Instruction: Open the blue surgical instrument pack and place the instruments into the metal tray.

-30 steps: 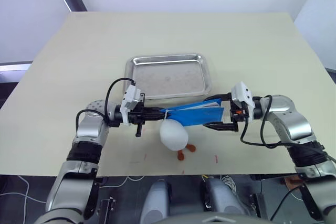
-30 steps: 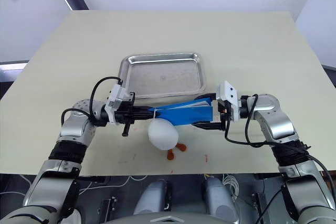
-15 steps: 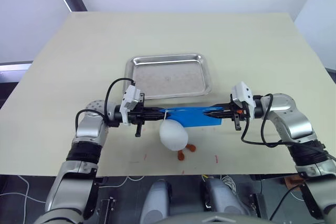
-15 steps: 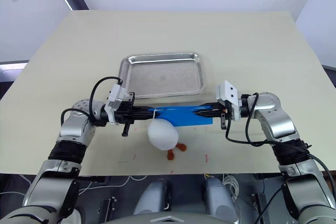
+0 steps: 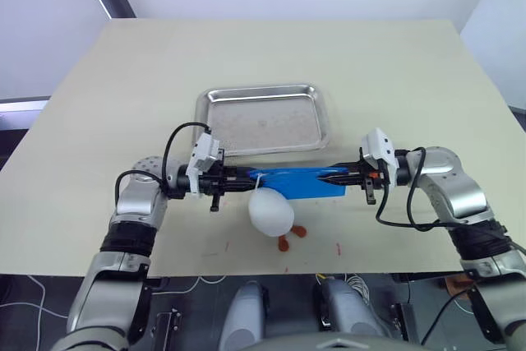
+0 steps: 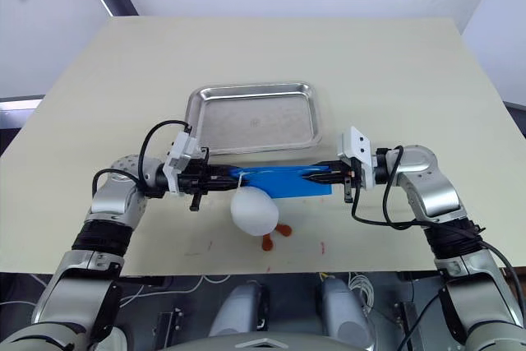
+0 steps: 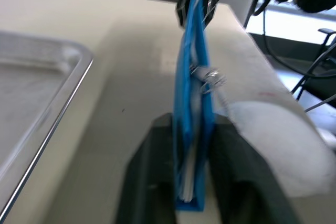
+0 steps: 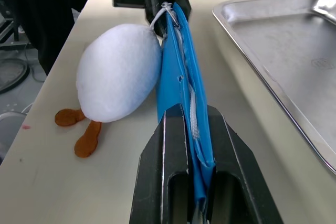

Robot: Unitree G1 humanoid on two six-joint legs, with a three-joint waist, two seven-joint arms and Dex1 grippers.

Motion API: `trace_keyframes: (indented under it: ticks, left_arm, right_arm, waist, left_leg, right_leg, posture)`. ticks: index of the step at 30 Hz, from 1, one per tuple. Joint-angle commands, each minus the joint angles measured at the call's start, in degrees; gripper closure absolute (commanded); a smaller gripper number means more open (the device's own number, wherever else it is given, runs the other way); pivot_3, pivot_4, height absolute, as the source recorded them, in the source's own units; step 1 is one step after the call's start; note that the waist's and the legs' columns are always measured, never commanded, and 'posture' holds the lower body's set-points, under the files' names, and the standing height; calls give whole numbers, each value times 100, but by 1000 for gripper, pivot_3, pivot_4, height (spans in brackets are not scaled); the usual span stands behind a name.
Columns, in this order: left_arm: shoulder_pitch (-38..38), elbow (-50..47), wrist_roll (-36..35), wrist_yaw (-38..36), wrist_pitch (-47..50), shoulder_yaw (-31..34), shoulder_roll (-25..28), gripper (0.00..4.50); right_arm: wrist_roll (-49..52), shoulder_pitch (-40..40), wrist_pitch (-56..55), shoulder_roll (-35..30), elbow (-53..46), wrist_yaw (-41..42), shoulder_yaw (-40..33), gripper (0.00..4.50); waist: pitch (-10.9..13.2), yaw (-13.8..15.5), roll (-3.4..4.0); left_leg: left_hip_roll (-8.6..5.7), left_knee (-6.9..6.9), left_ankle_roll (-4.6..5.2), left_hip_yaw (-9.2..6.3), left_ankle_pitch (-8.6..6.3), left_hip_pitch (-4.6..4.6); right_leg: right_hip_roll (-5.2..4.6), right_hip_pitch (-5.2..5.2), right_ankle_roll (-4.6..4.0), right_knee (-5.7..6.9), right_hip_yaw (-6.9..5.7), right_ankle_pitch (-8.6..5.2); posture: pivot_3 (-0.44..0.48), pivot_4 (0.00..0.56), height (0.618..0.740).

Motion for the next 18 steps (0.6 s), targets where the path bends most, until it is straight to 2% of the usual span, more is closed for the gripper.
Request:
trace_keyframes:
  ticks: [1,2,5,12,18]
  left_arm:
    - [-2,-48,-82,215,28,265,45,1590]
    - [68,-115,-132,234,61,332,99,1320]
    - [352,-377,-231,240,145,495,267,49]
    - [1353,-1438,-605,387,492,910,602,49]
    - [2099,-2419,-801,783,982,828,525,49]
  right_arm:
    - [28,-47,-99,12,-64,3,-70,4500]
    - [25,-43,-107,9,-53,2,-78,4500]
    - [25,-26,-114,-1,-46,-6,-94,4500]
    - [11,44,-133,19,-43,-91,-110,4500]
    - [18,70,-153,106,-29,-180,-99,4500]
  waist:
    - [0,4,0]
    - [0,1,0]
    - [1,-13,1]
    - [2,1,3]
    - [2,5,3]
  left_leg:
    - [0,0,0,1,0,-1]
    - [0,0,0,1,0,-1]
    - [1,0,0,2,0,1]
    - [3,-1,0,3,0,1]
    - [2,-1,0,4,0,1]
  right_leg:
    - [-1,0,0,0,0,0]
    - [-1,0,0,0,0,0]
    - [-1,0,0,0,1,0]
    - [-4,0,0,0,1,0]
    - [-6,0,0,-1,2,0]
  posture:
    - [0,150,740]
    - [0,150,740]
    - [0,150,740]
    - [0,150,740]
    - [0,150,740]
